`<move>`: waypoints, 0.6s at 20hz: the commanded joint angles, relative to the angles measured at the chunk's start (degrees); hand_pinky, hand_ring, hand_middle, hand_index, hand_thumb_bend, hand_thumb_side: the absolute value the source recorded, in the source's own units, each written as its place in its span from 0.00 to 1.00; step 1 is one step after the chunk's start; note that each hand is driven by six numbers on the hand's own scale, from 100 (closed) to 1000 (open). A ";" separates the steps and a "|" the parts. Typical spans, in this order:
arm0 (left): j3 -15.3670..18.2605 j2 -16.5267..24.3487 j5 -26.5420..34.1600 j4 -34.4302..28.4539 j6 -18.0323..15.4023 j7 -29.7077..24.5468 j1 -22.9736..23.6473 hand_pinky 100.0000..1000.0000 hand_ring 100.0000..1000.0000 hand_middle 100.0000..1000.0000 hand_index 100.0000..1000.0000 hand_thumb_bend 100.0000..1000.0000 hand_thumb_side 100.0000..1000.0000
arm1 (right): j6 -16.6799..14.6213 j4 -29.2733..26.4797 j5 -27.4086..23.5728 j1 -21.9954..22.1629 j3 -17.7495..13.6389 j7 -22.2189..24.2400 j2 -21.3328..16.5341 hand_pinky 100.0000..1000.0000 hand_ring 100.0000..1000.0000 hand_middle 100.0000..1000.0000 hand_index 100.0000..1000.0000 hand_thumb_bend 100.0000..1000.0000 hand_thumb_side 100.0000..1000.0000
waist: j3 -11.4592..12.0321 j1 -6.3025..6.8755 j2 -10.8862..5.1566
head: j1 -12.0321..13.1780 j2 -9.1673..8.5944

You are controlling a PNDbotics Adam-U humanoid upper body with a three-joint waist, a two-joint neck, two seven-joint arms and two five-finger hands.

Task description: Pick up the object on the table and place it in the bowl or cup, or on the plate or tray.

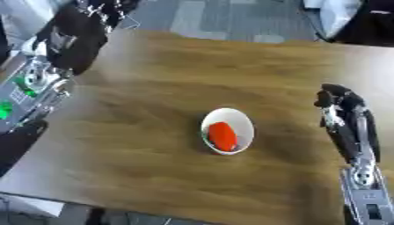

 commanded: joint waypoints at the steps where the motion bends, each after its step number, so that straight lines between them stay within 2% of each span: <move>1: 2.71 -3.26 1.22 0.34 -0.96 2.92 0.45 1.00 1.00 0.91 0.74 0.81 0.85 | 0.00 -2.25 0.55 -0.29 0.28 0.67 0.52 0.20 0.52 0.57 0.73 0.45 0.86 | 1.18 0.32 -0.83 | -1.18 -0.19; 2: 3.08 -4.30 1.57 0.67 -1.42 3.51 1.03 1.00 1.00 0.91 0.74 0.81 0.85 | 0.06 -2.43 0.65 -0.06 0.32 0.79 0.56 0.20 0.52 0.57 0.73 0.48 0.77 | 1.93 0.50 -0.78 | -1.34 -0.19; 8: 3.93 -8.85 1.51 2.44 -2.57 5.16 5.32 1.00 1.00 0.91 0.73 0.80 0.86 | 0.33 -3.20 0.85 1.00 0.16 0.95 0.12 0.20 0.52 0.58 0.74 0.49 0.80 | 5.22 1.51 -0.43 | -2.30 -0.19; 12: 4.22 -11.60 1.14 3.24 -3.48 5.57 8.17 1.00 1.00 0.92 0.73 0.79 0.87 | 0.28 -4.19 0.66 1.33 0.15 0.86 0.80 0.21 0.52 0.58 0.74 0.49 0.81 | 6.22 1.42 -0.08 | -2.72 -0.19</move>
